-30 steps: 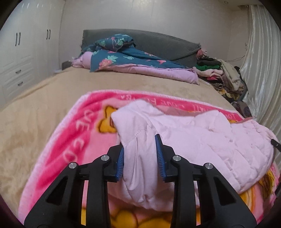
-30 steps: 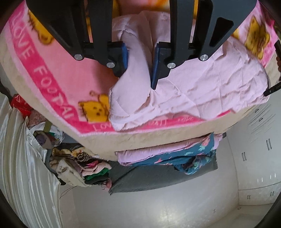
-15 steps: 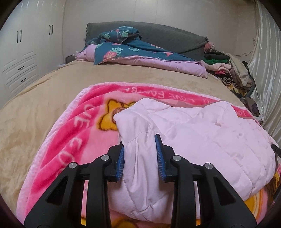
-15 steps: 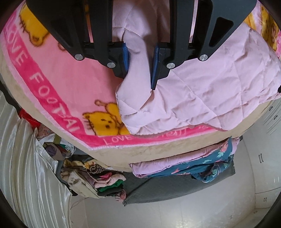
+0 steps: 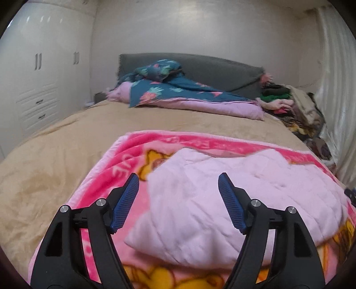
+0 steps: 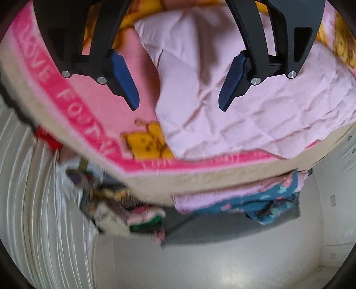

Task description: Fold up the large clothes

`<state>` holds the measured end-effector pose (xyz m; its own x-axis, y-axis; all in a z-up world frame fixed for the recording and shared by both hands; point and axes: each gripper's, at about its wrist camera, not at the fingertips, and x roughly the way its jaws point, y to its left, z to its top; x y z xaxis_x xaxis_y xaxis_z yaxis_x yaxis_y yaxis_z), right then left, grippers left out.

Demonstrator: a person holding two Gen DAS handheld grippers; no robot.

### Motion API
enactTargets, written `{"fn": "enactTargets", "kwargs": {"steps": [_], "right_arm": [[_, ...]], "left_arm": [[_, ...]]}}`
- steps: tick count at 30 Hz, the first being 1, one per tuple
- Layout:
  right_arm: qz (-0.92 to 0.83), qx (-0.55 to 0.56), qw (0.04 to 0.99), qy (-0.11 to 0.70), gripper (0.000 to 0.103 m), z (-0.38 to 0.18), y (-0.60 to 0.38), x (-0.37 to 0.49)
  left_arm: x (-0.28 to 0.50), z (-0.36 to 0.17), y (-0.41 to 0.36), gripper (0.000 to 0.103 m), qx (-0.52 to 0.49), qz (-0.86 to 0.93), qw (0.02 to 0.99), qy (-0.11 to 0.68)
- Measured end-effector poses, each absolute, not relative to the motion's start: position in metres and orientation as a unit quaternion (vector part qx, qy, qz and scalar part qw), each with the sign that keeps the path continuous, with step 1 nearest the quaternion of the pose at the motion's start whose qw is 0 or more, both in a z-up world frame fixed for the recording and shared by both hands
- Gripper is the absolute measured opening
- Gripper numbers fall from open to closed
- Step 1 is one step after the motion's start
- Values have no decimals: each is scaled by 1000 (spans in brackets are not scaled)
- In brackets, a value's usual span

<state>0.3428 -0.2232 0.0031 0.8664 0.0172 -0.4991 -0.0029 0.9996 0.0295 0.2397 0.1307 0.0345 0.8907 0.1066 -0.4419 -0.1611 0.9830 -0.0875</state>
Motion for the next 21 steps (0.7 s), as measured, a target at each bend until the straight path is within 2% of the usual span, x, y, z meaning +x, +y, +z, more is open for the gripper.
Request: {"fn": "enactTargets", "kwargs": {"steps": [2,8,13,21], "right_arm": [[38,-2,966,254,74,5,-209,332],[108,-37,937,330,74,-25,-160,344],[101,-22,922,372,78,-47,-151,374],[90,-3,918,386,84,-64,-142,401]], "left_arm": [[242,28,114,66,-63,25,967,246],[279,-20,67,66,-52,-32,941,332],[307,-41,68,72,-58,-20,933,355],[334,-54,75,79,-65,-11,926,371]]}}
